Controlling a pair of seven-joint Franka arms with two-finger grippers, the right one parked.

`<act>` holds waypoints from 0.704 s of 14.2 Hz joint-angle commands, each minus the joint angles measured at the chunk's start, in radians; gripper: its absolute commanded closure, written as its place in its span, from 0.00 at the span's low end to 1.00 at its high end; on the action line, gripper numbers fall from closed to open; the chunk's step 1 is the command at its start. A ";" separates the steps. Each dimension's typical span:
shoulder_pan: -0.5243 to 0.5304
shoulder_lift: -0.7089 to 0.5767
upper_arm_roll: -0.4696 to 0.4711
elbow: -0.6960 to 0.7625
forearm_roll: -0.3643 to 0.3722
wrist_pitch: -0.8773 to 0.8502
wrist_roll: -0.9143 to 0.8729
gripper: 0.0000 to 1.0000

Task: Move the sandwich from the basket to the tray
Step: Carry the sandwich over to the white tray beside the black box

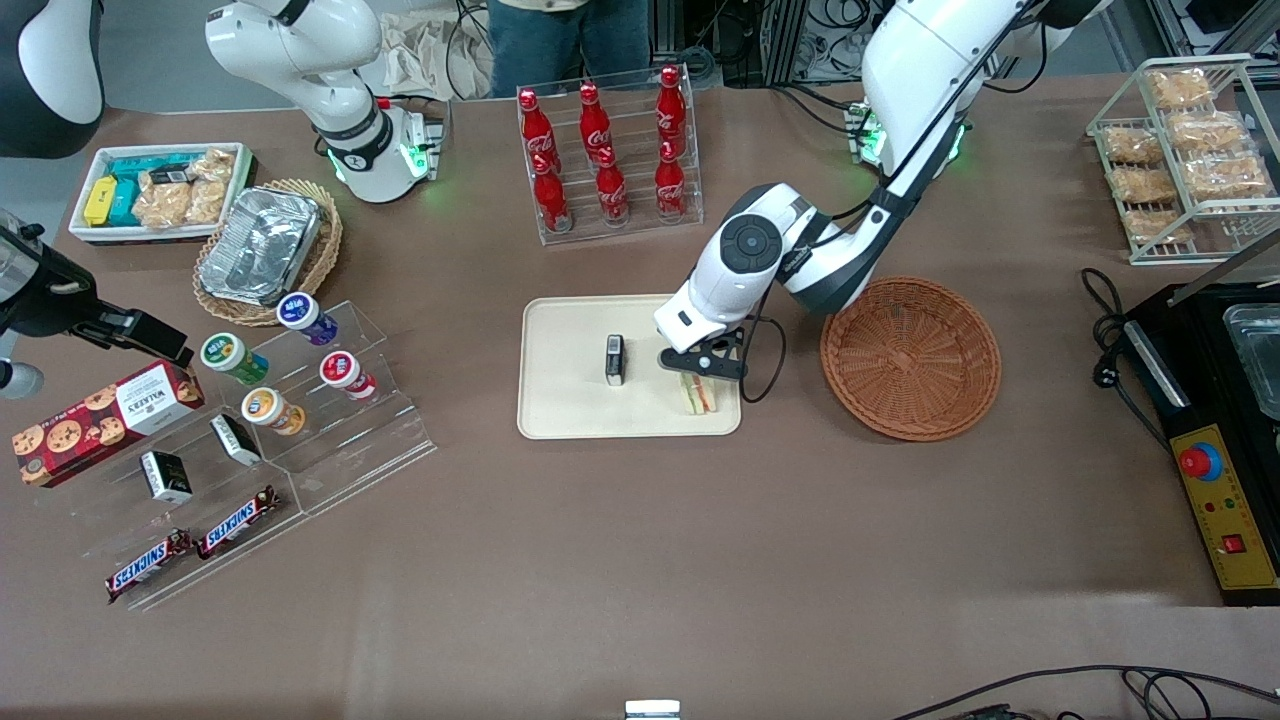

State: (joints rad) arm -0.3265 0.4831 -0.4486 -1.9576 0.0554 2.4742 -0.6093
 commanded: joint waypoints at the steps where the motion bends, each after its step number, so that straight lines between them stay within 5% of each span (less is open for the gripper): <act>1: -0.008 0.005 0.008 0.006 0.020 0.017 -0.010 0.01; 4: 0.013 -0.055 0.014 0.008 0.021 -0.024 -0.017 0.01; 10: 0.149 -0.202 0.011 0.113 0.009 -0.429 -0.107 0.01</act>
State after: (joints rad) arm -0.2041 0.3323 -0.4317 -1.8884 0.0578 2.1718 -0.6781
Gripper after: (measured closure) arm 0.004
